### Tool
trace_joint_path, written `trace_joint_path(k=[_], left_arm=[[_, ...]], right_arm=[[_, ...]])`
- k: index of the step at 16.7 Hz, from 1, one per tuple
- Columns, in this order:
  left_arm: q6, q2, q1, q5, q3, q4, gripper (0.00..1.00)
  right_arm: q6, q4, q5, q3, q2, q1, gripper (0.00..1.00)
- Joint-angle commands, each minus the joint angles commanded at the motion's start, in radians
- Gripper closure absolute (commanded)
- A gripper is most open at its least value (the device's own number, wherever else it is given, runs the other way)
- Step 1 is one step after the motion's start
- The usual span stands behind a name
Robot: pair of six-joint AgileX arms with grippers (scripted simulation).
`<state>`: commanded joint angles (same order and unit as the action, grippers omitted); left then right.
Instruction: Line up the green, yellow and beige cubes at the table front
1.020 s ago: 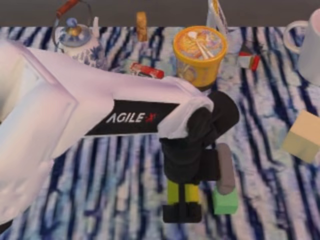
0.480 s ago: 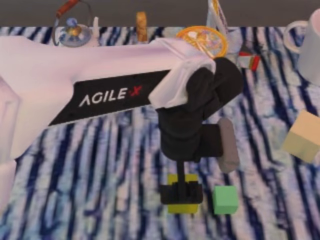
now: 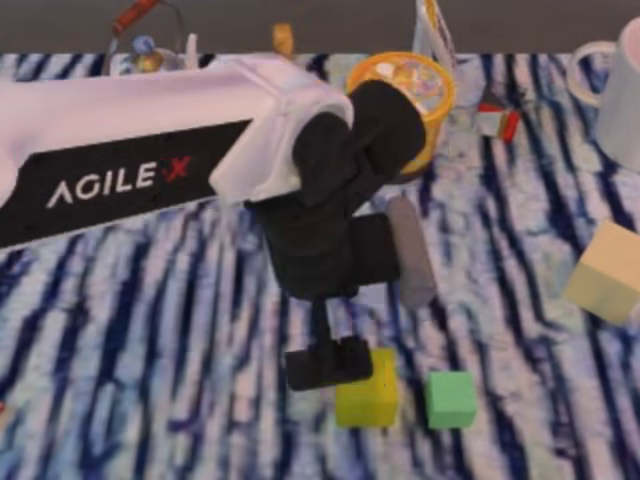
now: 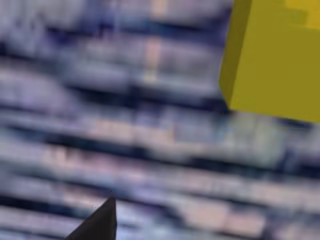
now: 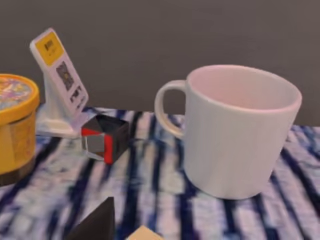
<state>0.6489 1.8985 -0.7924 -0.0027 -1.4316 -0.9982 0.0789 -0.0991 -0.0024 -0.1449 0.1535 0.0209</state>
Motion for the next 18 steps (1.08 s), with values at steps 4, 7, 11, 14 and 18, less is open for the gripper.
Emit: trace_joint_path(k=[4, 7, 11, 14, 18], left_arm=[[-0.103, -0.307, 0.150, -0.010, 0.245, 0.154, 0.00], [-0.206, -0.620, 0.290, -0.014, 0.488, 0.302, 0.00], [-0.352, -1.069, 0.480, -0.016, 0.839, 0.516, 0.00], [-0.451, -1.371, 0.601, -0.014, 1.070, 0.667, 0.00], [-0.560, -1.667, 0.724, -0.007, 1.292, 0.843, 0.00]], right_arm=[[0.133, -0.168, 0.001, -0.243, 0.306, 0.013, 0.00], [0.257, -0.327, 0.003, -0.460, 0.621, 0.024, 0.00], [0.425, -0.545, 0.008, -0.749, 1.061, 0.041, 0.00], [0.540, -0.696, 0.010, -0.950, 1.345, 0.052, 0.00], [0.665, -0.855, 0.010, -1.178, 1.637, 0.065, 0.00]])
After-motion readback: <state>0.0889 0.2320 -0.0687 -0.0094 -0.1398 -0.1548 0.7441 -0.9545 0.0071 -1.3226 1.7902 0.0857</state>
